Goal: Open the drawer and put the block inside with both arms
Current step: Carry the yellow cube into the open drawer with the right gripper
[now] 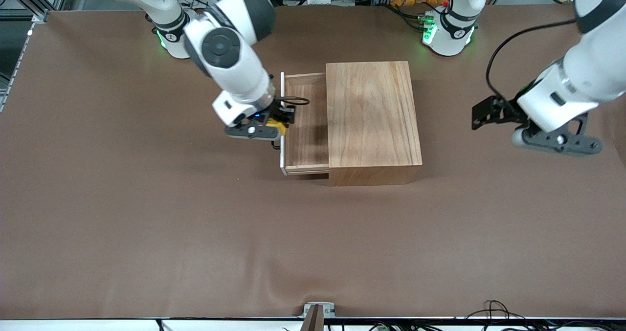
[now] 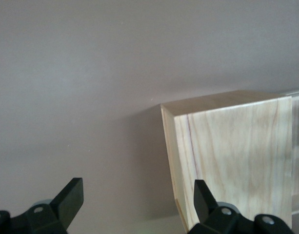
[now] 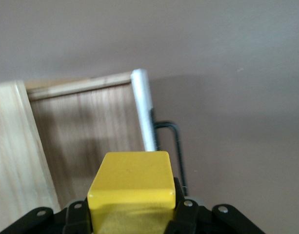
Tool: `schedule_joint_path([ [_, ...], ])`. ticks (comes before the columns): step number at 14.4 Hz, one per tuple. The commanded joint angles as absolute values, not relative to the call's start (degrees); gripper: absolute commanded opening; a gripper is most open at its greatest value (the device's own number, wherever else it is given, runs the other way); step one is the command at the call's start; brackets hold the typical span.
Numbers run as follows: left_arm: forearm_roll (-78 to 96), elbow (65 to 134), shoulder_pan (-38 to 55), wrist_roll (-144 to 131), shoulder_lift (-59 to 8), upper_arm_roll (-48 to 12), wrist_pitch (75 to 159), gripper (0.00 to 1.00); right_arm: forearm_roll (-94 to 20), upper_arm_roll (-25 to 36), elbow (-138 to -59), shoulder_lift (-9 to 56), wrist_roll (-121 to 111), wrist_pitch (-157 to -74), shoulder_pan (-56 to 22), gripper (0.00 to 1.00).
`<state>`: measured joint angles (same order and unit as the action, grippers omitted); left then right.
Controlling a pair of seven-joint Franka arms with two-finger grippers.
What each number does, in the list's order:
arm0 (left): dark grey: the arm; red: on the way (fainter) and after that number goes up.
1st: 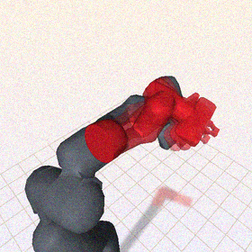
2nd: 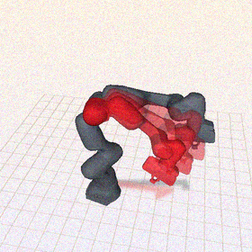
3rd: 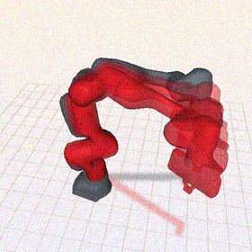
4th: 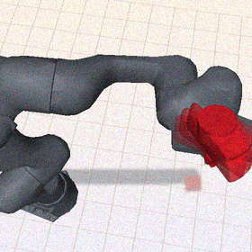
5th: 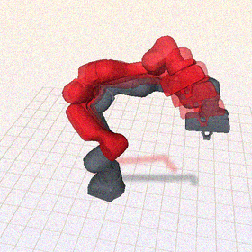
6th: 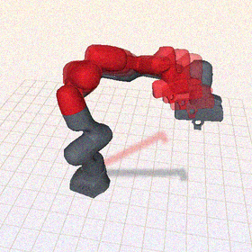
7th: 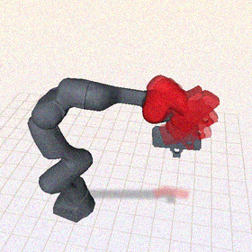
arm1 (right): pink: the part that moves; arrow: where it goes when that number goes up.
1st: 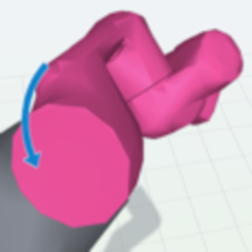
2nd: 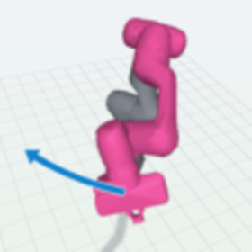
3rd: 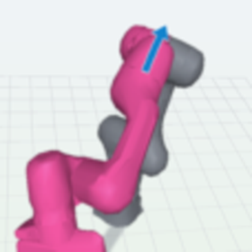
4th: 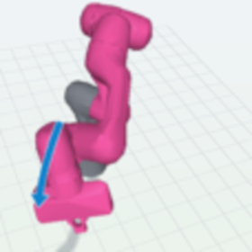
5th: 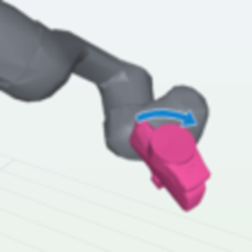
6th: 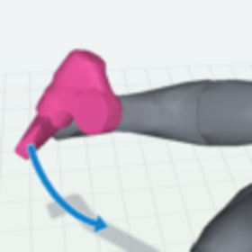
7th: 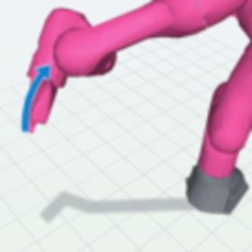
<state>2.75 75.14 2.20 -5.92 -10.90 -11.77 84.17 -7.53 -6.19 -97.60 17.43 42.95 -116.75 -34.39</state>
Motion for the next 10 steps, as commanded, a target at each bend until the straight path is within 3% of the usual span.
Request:
schedule_joint_path([
  [1, 3.1, 84.4, -1.7, -4.9, -2.1, -12.0, 84.2, 1.00, -8.2, -5.6, -101.5, 17.6, 44.0, -122.7, -37.9, 0.00],
  [5, 0.0, 89.8, -1.8, -5.6, 2.5, -11.8, 84.3, 1.00, -8.1, -5.5, -101.5, 21.3, 43.9, -125.1, -40.6, 0.00],
  [10, 0.1, 90.4, -1.3, -6.1, 4.3, -9.6, 84.2, 1.00, -7.6, -5.5, -101.5, 24.2, 43.3, -126.9, -41.9, 0.02],
])
